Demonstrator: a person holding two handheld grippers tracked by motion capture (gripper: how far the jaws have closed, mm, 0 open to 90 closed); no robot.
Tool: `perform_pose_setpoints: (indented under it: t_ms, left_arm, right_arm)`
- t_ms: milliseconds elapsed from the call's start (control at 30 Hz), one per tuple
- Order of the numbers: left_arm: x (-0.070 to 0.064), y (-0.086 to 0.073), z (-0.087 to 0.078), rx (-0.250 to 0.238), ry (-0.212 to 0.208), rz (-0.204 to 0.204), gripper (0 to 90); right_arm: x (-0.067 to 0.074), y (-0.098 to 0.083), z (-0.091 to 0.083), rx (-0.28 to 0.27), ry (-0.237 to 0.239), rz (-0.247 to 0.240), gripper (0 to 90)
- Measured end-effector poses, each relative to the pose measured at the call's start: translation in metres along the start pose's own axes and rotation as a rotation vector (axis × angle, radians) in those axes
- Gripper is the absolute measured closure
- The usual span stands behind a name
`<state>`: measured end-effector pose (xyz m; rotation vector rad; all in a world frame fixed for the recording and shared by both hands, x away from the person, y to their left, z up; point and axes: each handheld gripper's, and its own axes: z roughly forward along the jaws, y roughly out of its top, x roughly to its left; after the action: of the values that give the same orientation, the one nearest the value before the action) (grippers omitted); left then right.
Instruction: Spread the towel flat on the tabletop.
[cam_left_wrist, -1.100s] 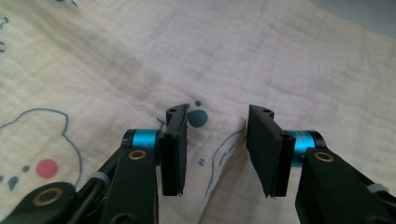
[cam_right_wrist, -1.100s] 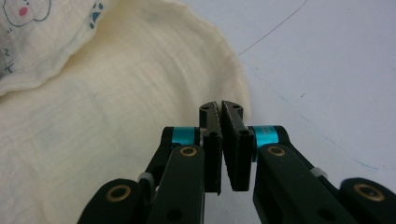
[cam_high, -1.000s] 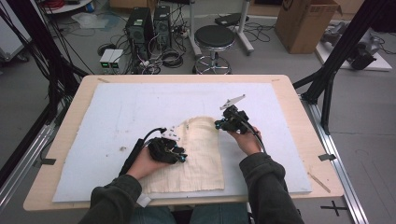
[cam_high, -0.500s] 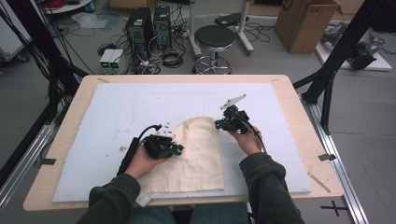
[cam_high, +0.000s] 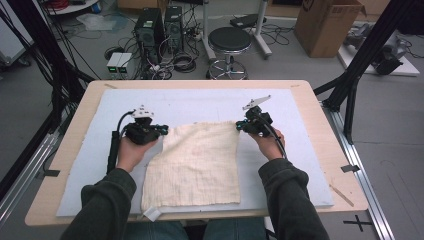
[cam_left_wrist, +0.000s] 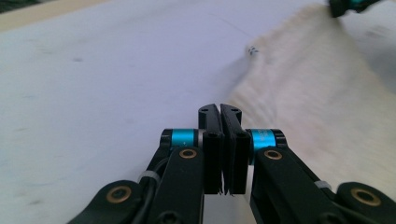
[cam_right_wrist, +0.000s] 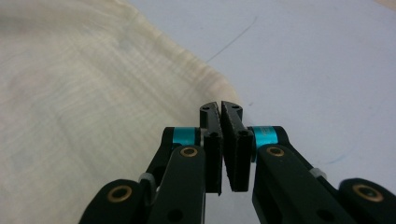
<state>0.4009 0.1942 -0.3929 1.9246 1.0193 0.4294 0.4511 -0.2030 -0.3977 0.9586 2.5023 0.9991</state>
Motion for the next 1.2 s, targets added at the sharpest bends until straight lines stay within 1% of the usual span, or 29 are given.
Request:
perform_pose_setpoints:
  t_ms: [67,100,167,233,267,300,333,367,433,467,500,533,567,633,667,733,800,833,867,900,933,967,1000,1033,1067,1100,1133,1167,1200]
  left_arm:
    - [0.009,0.002,0.000,-0.034,0.051,-0.023,87.5]
    - [0.014,0.003,0.000,-0.033,0.062,-0.033,87.5]
    - [0.022,0.005,0.005,-0.028,0.104,-0.050,87.4]
    - [0.028,0.007,0.010,-0.035,0.127,-0.069,86.9]
    - [0.029,0.007,0.013,-0.030,0.173,-0.069,84.7]
    - [0.031,0.007,0.015,-0.018,0.212,-0.077,76.9]
    - [0.034,0.005,0.016,-0.011,0.214,-0.096,69.3]
    - [0.036,0.003,0.015,-0.005,0.206,-0.106,68.7]
    - [0.038,0.000,0.012,0.015,0.193,-0.094,66.8]
    - [0.038,-0.002,0.009,0.009,0.192,-0.087,66.1]
    - [0.038,-0.003,0.004,-0.005,0.186,-0.091,66.0]
    - [0.038,-0.004,0.000,-0.012,0.168,-0.095,66.0]
    - [0.038,-0.005,-0.004,-0.013,0.151,-0.095,65.9]
    - [0.035,-0.008,-0.013,-0.022,0.124,-0.075,64.6]
    - [0.032,-0.010,-0.018,-0.030,0.107,-0.072,64.1]
    - [0.027,-0.015,-0.026,-0.045,0.073,-0.052,63.1]
    - [0.021,-0.022,-0.032,-0.027,0.044,-0.025,62.2]
    - [0.017,-0.025,-0.034,-0.013,0.038,-0.006,61.6]
    - [0.014,-0.029,-0.036,-0.015,0.027,0.006,61.1]
    - [0.010,-0.033,-0.038,-0.021,0.012,0.008,61.1]
    - [0.007,-0.036,-0.040,-0.006,-0.003,0.019,60.9]
    - [0.003,-0.040,-0.042,-0.004,-0.014,0.033,59.5]
    - [-0.002,-0.045,-0.043,-0.001,-0.026,0.041,59.0]
    - [-0.005,-0.049,-0.045,0.008,-0.036,0.052,58.8]
    - [-0.009,-0.053,-0.046,0.020,-0.049,0.063,58.4]
    - [-0.013,-0.058,-0.048,0.015,-0.063,0.072,57.8]
    - [-0.017,-0.061,-0.050,0.025,-0.076,0.092,57.8]
    - [-0.021,-0.065,-0.052,0.033,-0.088,0.097,57.2]
    - [-0.025,-0.067,-0.053,0.050,-0.106,0.115,56.2]
  right_arm:
    - [-0.004,0.002,0.002,0.011,-0.007,0.009,87.2]
    - [-0.006,0.005,0.002,0.017,-0.015,0.009,87.2]
    - [-0.010,0.009,0.005,0.008,-0.024,0.014,87.2]
    - [-0.013,0.017,0.008,0.014,-0.047,0.012,87.1]
    - [-0.014,0.021,0.010,0.016,-0.064,0.009,86.9]
    - [-0.015,0.024,0.012,0.024,-0.094,0.007,83.7]
    - [-0.016,0.027,0.013,0.030,-0.125,0.002,80.6]
    - [-0.017,0.028,0.014,0.033,-0.120,0.009,80.0]
    - [-0.018,0.027,0.014,0.031,-0.108,0.025,76.5]
    - [-0.017,0.026,0.013,0.028,-0.086,0.026,74.6]
    - [-0.016,0.025,0.012,0.032,-0.076,0.011,73.1]
    - [-0.014,0.023,0.010,0.036,-0.075,0.004,71.9]
    - [-0.012,0.020,0.007,0.027,-0.064,0.010,70.7]
    - [-0.009,0.014,0.001,-0.001,-0.032,0.022,67.7]
    - [-0.007,0.010,-0.002,-0.011,-0.015,0.024,66.5]
    - [-0.001,0.003,-0.009,-0.025,0.002,0.008,64.3]
    - [0.004,-0.005,-0.014,-0.037,0.020,-0.006,62.0]
    - [0.008,-0.009,-0.017,-0.037,0.034,0.001,61.7]
    - [0.010,-0.012,-0.020,-0.037,0.048,-0.001,60.5]
    - [0.013,-0.014,-0.021,-0.014,0.066,0.001,58.3]
    - [0.017,-0.015,-0.023,-0.002,0.091,-0.005,57.9]
    - [0.022,-0.017,-0.026,-0.006,0.110,-0.021,57.9]
    - [0.028,-0.020,-0.030,-0.032,0.104,-0.045,57.9]
    - [0.034,-0.024,-0.033,-0.051,0.113,-0.058,57.9]
    - [0.039,-0.027,-0.034,-0.042,0.139,-0.063,57.0]
    - [0.043,-0.031,-0.036,-0.041,0.158,-0.075,56.7]
    - [0.048,-0.035,-0.037,-0.050,0.175,-0.086,56.4]
    - [0.053,-0.041,-0.039,-0.059,0.191,-0.104,56.2]
    - [0.058,-0.046,-0.040,-0.060,0.208,-0.119,56.0]
